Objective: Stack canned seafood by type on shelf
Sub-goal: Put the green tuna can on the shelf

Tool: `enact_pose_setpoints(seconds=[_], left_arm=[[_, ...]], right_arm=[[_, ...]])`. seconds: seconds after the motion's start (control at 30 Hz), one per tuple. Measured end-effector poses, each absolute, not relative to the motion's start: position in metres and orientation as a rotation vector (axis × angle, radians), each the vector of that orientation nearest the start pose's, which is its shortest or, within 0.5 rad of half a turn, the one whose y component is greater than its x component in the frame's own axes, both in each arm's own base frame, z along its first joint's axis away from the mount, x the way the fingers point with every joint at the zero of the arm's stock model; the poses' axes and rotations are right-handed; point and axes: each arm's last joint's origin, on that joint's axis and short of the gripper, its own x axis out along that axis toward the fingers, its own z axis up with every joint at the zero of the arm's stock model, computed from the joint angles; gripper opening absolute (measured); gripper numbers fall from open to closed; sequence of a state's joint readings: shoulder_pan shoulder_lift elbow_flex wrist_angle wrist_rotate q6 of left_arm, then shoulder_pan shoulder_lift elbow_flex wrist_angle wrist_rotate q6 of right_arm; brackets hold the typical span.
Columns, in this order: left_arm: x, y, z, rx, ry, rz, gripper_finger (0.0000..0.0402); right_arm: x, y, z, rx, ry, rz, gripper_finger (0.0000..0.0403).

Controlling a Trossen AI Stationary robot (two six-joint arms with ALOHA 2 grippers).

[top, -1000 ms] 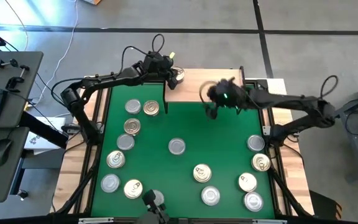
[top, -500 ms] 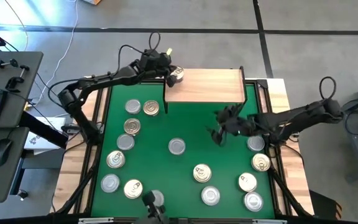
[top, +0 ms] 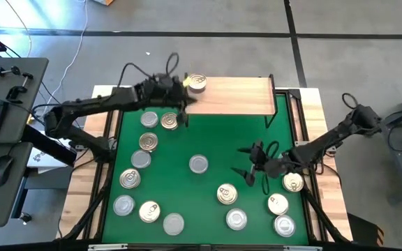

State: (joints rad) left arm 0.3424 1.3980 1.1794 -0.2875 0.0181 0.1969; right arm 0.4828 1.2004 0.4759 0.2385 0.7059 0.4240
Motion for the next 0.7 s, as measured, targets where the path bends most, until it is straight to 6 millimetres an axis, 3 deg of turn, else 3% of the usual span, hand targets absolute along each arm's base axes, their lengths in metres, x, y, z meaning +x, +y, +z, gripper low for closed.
enact_pose_setpoints(seconds=[0.17,0.37,0.53,0.7], left_arm=[[0.291,0.062,0.284,0.044,0.589,0.164,0.0],[0.287,0.014,0.24,0.0,0.605,0.109,0.0],[0.276,-0.024,0.212,-0.067,0.605,0.076,0.0],[0.263,-0.047,0.186,-0.184,0.593,0.154,0.0]], right_arm=[[0.209,0.096,0.17,0.143,0.289,-0.275,0.0398],[0.217,0.094,0.146,0.143,0.368,-0.312,0.0398],[0.23,0.087,0.131,0.226,0.426,-0.246,0.0398],[0.246,0.08,0.125,0.194,0.446,-0.209,0.0388]])
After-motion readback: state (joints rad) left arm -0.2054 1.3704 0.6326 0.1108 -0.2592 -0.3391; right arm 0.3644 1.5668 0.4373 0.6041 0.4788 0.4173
